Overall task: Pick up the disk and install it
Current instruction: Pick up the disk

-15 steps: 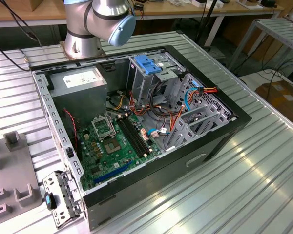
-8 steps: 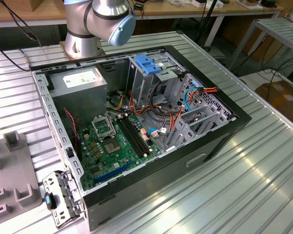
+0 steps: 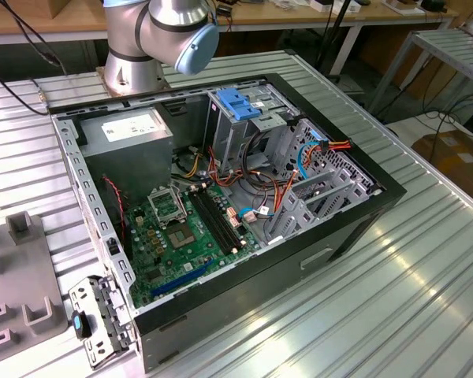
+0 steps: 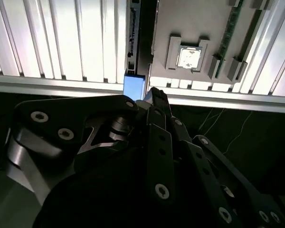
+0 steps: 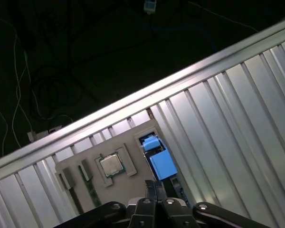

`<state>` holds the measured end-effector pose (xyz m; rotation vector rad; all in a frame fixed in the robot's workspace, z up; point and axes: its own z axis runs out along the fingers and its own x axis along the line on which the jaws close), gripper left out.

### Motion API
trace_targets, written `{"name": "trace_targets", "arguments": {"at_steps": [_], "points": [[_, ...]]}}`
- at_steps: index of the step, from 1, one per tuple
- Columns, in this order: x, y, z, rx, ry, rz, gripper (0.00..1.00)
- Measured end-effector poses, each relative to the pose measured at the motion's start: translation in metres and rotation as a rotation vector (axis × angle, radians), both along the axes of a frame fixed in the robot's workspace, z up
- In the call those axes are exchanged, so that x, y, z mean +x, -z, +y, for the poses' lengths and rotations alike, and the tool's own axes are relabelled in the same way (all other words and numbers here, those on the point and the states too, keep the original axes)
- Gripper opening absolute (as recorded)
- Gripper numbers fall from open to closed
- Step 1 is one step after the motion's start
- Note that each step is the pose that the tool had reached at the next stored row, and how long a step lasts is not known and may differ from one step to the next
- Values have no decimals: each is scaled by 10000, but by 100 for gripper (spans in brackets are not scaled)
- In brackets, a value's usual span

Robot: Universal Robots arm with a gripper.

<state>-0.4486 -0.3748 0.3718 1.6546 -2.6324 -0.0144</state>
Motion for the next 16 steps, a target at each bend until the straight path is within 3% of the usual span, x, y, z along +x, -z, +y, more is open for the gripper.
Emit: {"name": "trace_targets", "arguments": {"at_steps": [6,12,14,16], "points": [[0,2,0,-1,-708,-14,11],[-5,33,0,-4,-1161,-93,11],[-33,69,1,-6,-1254,-166,24],[-45,96,6,-8,-1314,-197,36]]}}
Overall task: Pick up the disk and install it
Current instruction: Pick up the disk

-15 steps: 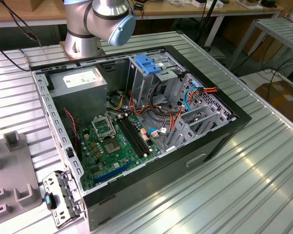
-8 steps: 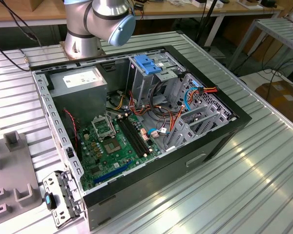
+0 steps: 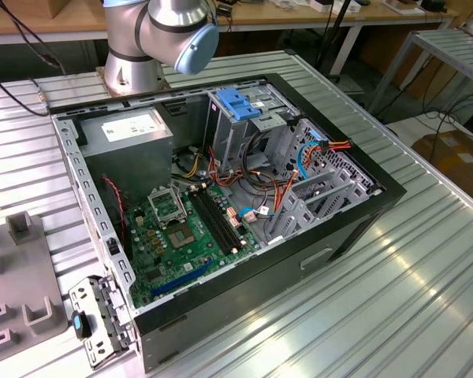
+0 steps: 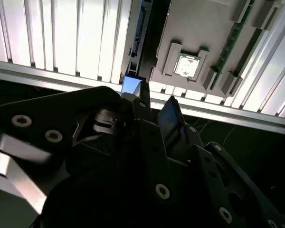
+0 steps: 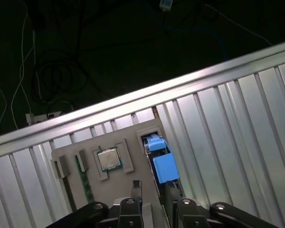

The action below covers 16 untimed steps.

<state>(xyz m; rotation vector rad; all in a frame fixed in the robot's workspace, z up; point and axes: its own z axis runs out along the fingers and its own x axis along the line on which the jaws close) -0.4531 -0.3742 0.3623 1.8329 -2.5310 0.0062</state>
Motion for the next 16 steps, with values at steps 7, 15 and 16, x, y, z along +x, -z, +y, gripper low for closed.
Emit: {"name": "trace_targets", "arguments": {"at_steps": [7,15,16], "points": [[-5,135,76,0,-1145,-12,48],[-79,199,124,1,-1475,-42,48],[-80,206,124,1,-1623,-41,48]]}}
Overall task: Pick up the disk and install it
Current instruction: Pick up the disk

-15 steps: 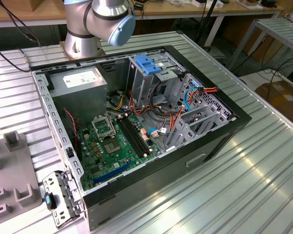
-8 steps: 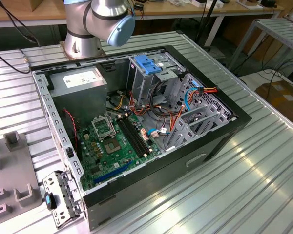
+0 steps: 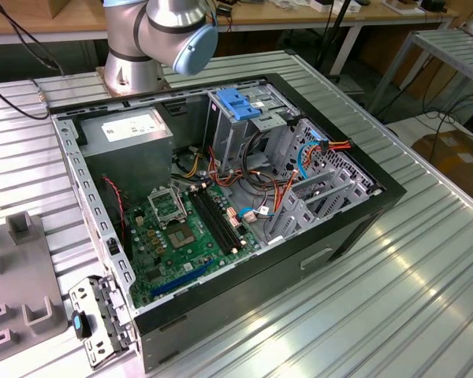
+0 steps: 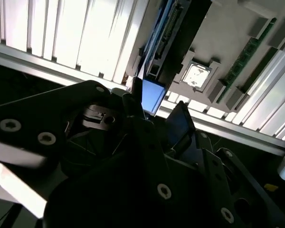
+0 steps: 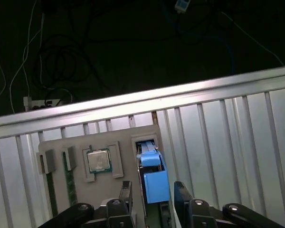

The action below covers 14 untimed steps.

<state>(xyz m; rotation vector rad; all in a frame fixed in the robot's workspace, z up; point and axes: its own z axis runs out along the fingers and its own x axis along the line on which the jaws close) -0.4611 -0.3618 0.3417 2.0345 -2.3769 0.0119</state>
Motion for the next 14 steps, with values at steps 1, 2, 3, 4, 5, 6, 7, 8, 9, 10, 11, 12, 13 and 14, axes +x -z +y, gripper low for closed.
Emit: {"name": "trace_targets", "arguments": {"at_steps": [1,2,3,4,5,6,7,8,9,10,11,12,13,14], "points": [[-1,6,0,-1,-149,1,48],[-1,14,1,-1,-298,1,48],[-2,39,1,-1,-621,1,48],[-4,53,1,0,-707,1,48],[-7,67,1,-1,-785,1,48],[-10,85,1,0,-882,0,48],[-13,99,1,-1,-961,0,48],[-15,113,0,-1,-1072,2,48],[-17,124,0,0,-1152,1,48],[-23,147,1,-1,-1266,-2,48],[-30,171,1,-1,-1363,-4,48],[-35,189,1,-2,-1440,-5,48],[-39,204,0,-2,-1505,-8,48],[-44,221,1,-2,-1579,-13,48]]}}
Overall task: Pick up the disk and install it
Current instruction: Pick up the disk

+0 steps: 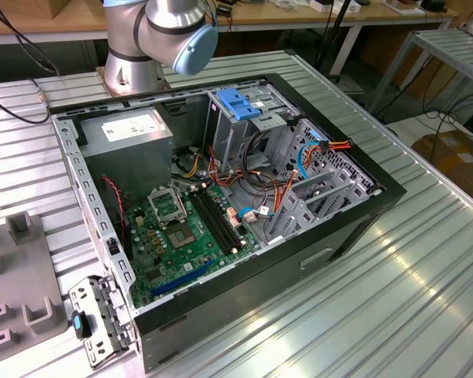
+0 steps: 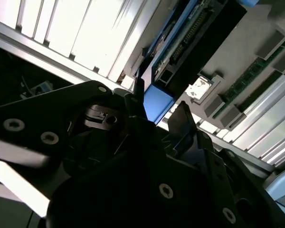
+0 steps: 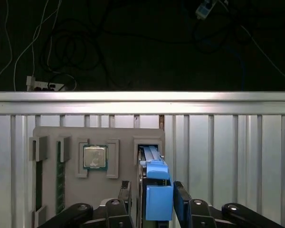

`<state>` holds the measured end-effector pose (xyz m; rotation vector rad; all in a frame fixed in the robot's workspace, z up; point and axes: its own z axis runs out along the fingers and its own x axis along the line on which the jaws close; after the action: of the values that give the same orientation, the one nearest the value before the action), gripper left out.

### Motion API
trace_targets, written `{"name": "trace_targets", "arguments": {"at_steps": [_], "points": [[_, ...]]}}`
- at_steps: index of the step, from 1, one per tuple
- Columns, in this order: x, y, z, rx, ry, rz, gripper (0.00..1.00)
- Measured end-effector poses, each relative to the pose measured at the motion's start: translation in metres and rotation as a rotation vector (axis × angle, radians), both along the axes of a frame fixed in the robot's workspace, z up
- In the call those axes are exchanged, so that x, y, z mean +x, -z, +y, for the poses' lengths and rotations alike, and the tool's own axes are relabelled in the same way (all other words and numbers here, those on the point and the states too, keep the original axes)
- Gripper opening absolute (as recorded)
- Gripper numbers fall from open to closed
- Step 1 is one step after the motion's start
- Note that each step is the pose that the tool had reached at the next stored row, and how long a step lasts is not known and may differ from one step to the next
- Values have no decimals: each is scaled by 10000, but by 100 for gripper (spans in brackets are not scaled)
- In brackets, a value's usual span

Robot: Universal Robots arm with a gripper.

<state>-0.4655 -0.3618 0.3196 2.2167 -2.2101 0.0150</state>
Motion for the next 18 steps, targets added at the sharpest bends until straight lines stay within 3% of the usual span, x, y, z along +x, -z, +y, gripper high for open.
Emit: {"name": "trace_targets", "arguments": {"at_steps": [8,14,18], "points": [[-17,94,0,15,-358,-35,48],[-17,148,0,22,48,-32,48],[-16,158,0,23,85,-34,47]]}}
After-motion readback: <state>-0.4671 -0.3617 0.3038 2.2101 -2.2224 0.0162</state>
